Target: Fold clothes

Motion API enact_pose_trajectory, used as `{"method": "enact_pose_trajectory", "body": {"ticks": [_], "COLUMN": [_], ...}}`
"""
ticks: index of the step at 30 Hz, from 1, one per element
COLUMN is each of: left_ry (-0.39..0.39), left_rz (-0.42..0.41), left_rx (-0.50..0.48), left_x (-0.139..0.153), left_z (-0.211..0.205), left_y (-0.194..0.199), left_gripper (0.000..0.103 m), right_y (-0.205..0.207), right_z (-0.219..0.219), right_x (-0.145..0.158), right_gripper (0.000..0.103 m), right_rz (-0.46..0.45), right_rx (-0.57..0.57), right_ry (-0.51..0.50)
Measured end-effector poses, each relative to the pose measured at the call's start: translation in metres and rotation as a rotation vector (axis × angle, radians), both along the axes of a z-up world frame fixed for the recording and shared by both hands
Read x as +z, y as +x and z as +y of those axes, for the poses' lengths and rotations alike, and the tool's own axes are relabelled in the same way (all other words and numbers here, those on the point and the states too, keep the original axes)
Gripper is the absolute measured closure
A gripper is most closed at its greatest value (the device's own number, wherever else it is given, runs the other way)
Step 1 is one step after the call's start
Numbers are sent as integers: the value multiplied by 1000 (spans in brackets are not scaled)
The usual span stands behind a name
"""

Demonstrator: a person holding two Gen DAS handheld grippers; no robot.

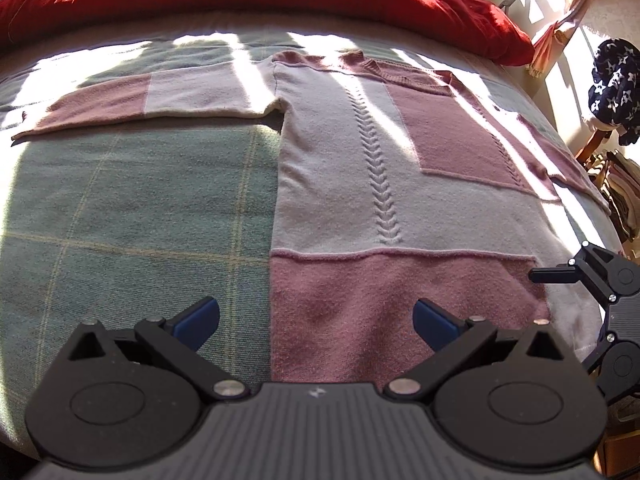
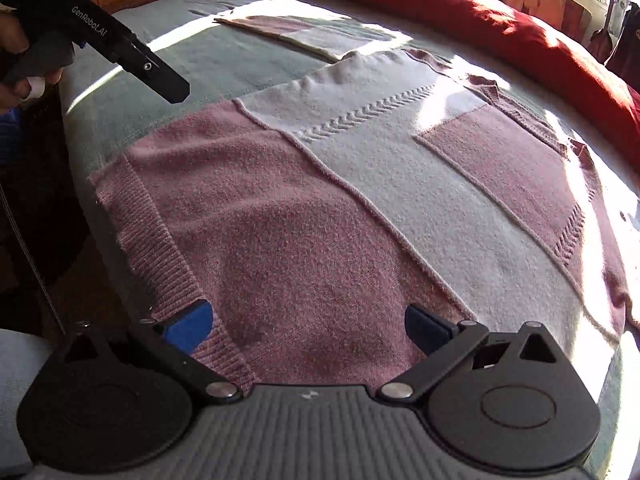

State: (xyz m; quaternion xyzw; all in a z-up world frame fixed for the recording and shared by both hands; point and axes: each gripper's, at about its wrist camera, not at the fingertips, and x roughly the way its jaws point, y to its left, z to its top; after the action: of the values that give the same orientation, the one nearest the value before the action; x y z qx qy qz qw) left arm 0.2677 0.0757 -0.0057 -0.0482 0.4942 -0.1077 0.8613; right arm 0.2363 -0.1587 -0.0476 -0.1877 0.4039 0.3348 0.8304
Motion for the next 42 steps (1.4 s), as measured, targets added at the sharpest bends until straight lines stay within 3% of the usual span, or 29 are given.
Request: {"method": "enact_pose_trajectory", "body": {"ticks": [3, 5, 10, 14, 19, 23, 26, 30, 34, 38, 42], "left_ry": [-10, -3, 19, 25, 11, -4, -34, -151, -257, -226, -238], "left_rz": [2, 13, 35, 15, -21, -1, 34, 84, 159, 198, 184], "left_rx": [17, 21, 23, 51, 102, 102, 80, 21, -21, 60, 88], "left_x": [0, -1, -3, 2, 15, 18, 12, -4, -31, -51, -33], "left_z": [-2, -2, 1, 3, 8, 11, 9, -7, -24, -12, -3], "left_y": [2, 1, -1, 4, 15, 16, 15, 18, 22, 25, 30], "left_gripper": [1, 1, 1, 1, 1, 1, 1, 1, 1, 2, 2], "right_y": [18, 20, -24, -32, 6, 28, 8, -24, -28, -21, -25], "right_z": [24, 33, 14, 11, 37, 49, 35, 16, 8, 8, 7], "right_x": [-5, -14, -24, -8, 0, -17, -22, -21, -21, -22, -23], "right_gripper": [0, 0, 0, 0, 0, 0, 0, 0, 0, 0, 0], "right_rz": [-21, 37, 114, 139, -33, 7, 72, 97, 109, 135, 118], "right_rx": [25, 38, 40, 49, 49, 34, 39, 89, 109, 60, 57], "right_ry": [46, 65, 22, 11, 57, 64, 75, 1, -28, 3, 2]}}
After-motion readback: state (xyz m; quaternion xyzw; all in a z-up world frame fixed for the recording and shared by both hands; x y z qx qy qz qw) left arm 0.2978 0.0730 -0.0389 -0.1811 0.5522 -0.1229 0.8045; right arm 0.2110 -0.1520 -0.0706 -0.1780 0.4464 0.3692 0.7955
